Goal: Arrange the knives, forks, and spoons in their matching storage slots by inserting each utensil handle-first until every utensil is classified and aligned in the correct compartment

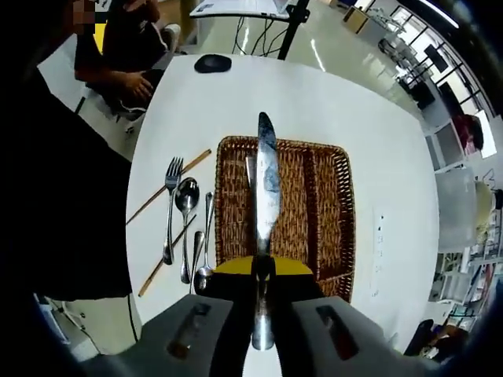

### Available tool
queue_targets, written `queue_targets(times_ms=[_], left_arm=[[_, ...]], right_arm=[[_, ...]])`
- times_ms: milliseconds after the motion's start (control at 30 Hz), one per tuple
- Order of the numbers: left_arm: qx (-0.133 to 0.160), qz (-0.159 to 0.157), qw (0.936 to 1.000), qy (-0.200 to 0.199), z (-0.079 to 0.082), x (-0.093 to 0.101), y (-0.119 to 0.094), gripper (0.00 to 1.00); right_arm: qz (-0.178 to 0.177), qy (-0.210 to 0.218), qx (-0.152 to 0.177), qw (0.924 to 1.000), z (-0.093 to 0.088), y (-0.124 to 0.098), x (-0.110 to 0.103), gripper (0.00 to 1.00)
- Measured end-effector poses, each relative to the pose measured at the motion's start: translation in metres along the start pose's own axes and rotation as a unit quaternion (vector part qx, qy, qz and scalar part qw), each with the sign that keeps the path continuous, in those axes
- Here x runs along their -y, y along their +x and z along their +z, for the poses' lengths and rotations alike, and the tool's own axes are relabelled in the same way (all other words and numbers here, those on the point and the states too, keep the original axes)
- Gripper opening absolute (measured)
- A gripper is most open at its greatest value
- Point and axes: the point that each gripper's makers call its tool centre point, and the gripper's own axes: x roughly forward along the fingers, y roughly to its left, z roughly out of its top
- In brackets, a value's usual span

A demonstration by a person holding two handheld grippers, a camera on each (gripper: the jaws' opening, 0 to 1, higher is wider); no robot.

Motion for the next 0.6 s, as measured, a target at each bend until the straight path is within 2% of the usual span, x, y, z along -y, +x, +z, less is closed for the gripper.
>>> queue_targets(times_ms=[267,600], left_arm=[[-0.004,0.009,0.9999,-0.005,-0.004,-0.003,-0.007,1.0],[-0.007,0.011,0.9999,-0.007,-0.006,-0.004,-0.006,1.0]], right_arm=[[0.002,0.002,-0.001,1.0,0.005,0.006,0.003,0.03],[0.006,0.007,-0.009,0.9999,0.0,0.02,-0.003,0.03]])
